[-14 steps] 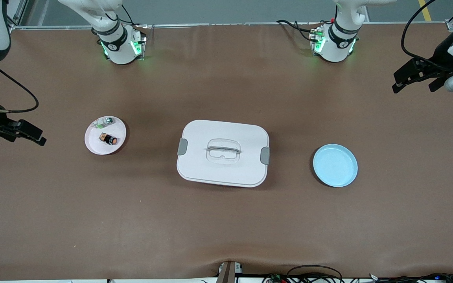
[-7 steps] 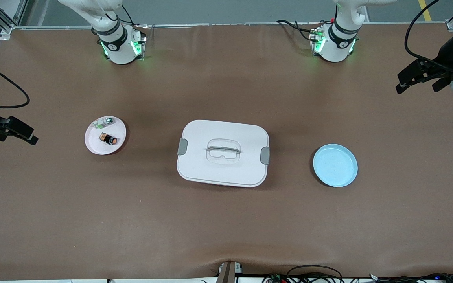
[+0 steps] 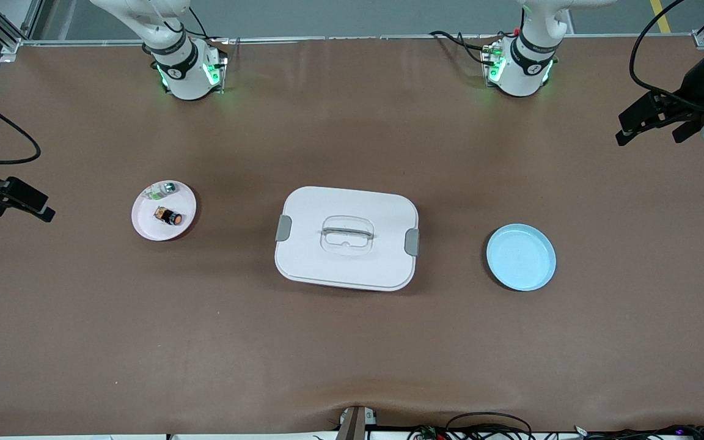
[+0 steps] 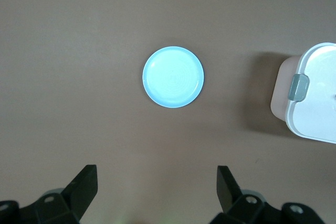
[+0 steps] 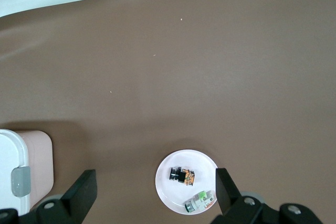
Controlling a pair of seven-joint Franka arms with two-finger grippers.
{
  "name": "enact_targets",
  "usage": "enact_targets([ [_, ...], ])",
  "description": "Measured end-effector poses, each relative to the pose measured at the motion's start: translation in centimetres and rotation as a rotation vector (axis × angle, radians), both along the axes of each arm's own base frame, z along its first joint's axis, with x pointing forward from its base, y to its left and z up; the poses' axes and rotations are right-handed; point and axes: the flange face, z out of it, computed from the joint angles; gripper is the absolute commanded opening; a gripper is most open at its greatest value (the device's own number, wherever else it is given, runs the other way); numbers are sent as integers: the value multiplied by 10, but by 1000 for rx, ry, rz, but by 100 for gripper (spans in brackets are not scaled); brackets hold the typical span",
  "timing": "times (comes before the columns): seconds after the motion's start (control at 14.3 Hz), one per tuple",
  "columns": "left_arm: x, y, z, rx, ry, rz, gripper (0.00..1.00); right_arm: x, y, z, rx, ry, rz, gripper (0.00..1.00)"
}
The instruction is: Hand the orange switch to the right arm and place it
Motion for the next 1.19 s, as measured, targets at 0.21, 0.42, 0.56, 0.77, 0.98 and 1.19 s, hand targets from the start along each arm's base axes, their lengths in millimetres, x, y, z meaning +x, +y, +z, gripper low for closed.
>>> enact_targets([
  [0.21,-2,0,-1,2,14,0,100,0,1,-1,0,4,3,100],
  [0.42,-2,0,-1,2,21,-1,100,0,7,-2,-2,11,11,100],
  [0.56,-2,0,-2,2,21,0,100,0,9,-3,-12,16,10,100],
  [0.77,-3,0,-2,3,24,-1,100,-2,7,-2,-27,33,1,100],
  [0.98,-3,0,-2,3,29,-1,100,-9,5,-2,-34,94,1,100],
  [1.19,-3,0,-2,3,30,-2,100,-17,7,-3,-47,156,11,100],
])
